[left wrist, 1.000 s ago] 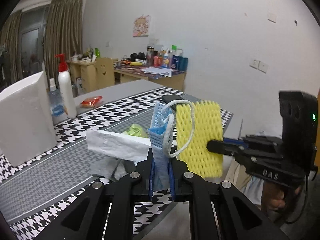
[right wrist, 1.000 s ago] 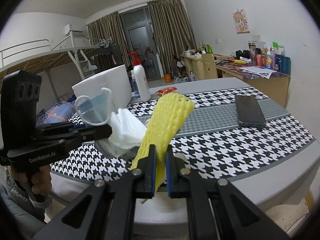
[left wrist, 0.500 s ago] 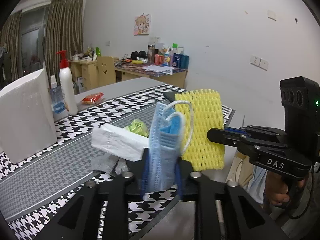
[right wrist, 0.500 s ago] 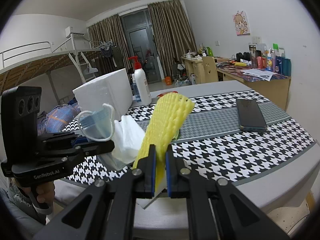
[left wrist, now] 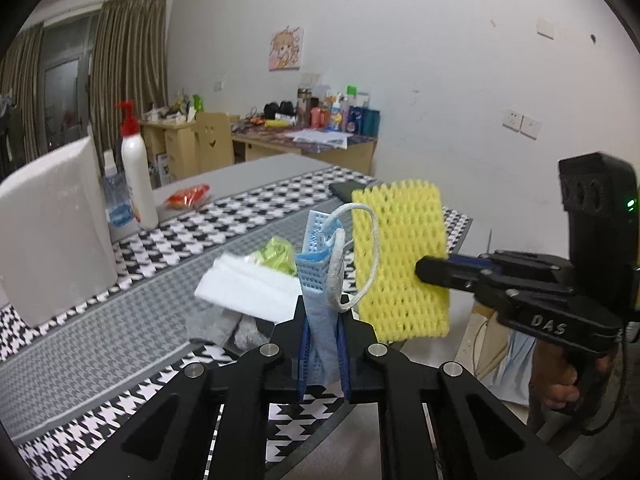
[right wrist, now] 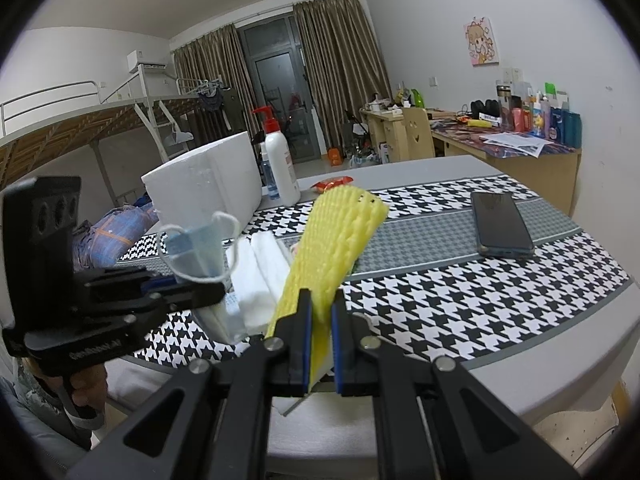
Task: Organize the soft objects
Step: 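Lift the blue mask with the left gripper while the right gripper lifts the yellow net, then carry the mask and net in both grippers over the white foam box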
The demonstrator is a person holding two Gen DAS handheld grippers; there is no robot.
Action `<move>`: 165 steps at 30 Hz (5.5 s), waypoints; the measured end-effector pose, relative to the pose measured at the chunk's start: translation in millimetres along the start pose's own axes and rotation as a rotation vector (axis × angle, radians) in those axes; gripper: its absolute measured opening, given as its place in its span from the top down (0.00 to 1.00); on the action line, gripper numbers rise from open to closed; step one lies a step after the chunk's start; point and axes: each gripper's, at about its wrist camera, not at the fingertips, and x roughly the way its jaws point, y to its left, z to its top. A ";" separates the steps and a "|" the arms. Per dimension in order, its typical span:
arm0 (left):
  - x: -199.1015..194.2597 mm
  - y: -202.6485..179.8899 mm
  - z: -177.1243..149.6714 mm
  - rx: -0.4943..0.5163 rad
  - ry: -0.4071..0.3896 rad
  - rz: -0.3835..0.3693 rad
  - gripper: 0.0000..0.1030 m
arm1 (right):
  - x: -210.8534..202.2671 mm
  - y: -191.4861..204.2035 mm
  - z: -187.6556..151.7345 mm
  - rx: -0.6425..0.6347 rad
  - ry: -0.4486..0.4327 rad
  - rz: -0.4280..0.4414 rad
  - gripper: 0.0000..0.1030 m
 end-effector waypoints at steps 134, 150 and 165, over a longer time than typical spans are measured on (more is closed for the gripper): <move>-116.3 141.0 94.8 -0.166 -0.290 0.531 0.87 | 62.9 126.9 156.8 -0.269 -0.130 0.124 0.89; -114.8 163.0 108.4 -0.170 -0.302 0.557 0.87 | 85.1 142.8 176.8 -0.291 -0.126 0.124 0.89; -107.9 182.6 112.3 -0.190 -0.287 0.565 0.87 | 102.4 156.1 186.6 -0.295 -0.109 0.112 0.89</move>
